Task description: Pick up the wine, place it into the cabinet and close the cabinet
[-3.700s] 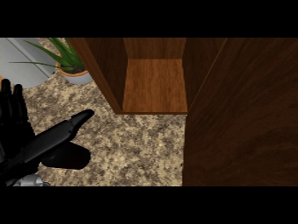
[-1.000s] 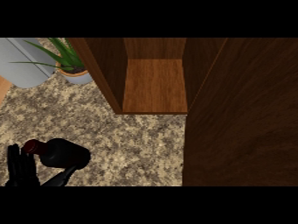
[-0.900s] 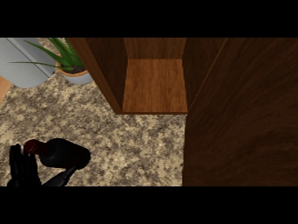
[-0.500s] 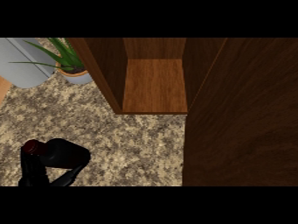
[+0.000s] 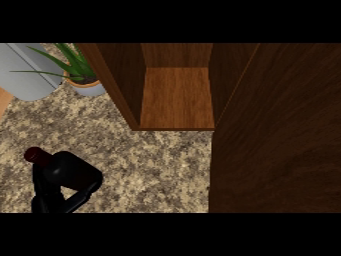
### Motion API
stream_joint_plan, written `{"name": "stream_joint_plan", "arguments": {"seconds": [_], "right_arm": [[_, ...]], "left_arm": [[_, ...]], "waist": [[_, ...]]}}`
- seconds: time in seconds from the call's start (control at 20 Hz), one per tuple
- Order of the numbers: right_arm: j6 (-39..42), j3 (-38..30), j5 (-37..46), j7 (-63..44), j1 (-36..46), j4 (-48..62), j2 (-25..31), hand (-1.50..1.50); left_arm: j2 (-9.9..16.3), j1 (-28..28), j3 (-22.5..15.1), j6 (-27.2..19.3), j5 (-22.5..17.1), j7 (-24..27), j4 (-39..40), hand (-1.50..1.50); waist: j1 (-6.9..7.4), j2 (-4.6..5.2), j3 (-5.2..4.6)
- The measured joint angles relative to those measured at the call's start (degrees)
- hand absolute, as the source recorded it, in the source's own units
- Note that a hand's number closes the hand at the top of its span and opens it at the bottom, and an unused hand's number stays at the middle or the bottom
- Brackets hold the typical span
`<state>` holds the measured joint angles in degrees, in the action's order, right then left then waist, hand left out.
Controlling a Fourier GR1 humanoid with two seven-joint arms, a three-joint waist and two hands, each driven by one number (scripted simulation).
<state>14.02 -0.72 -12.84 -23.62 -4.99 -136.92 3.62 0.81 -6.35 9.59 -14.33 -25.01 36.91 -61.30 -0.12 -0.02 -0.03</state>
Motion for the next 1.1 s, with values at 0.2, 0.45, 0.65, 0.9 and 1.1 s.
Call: {"name": "stream_joint_plan", "arguments": {"seconds": [0.2, 0.45, 0.65, 0.9, 1.1], "right_arm": [[0.7, -0.4, 0.3, 1.7, -0.5, 0.9, -0.3, -1.5], [0.5, 0.2, 0.4, 1.2, -0.5, 0.4, -0.9, -1.5], [1.8, -1.2, -0.7, 2.5, -1.2, 1.1, -0.5, -1.5], [1.4, -1.0, 0.3, 2.8, 0.5, 2.9, -0.8, -1.5], [0.4, -0.3, 0.6, 0.7, 1.6, 1.8, -0.7, -1.5]], "left_arm": [[-0.5, 1.4, 0.2, 3.2, -2.3, 3.8, 3.9, -1.5], [-0.4, 2.8, 0.1, 5.2, -3.8, 6.5, 7.9, -1.5], [-0.2, 3.1, 0.5, 7.9, -4.4, 8.0, 9.6, 1.5], [0.3, 3.8, -0.2, 9.6, -4.8, 9.0, 11.3, 1.5], [0.3, 4.4, -0.3, 9.9, -4.2, 10.3, 12.7, 1.5]], "waist": [[0.03, 0.01, 0.02], [0.02, 0.0, 0.02], [0.12, -0.14, 0.32], [0.2, -0.22, 0.5], [0.29, -0.33, 0.79]]}}
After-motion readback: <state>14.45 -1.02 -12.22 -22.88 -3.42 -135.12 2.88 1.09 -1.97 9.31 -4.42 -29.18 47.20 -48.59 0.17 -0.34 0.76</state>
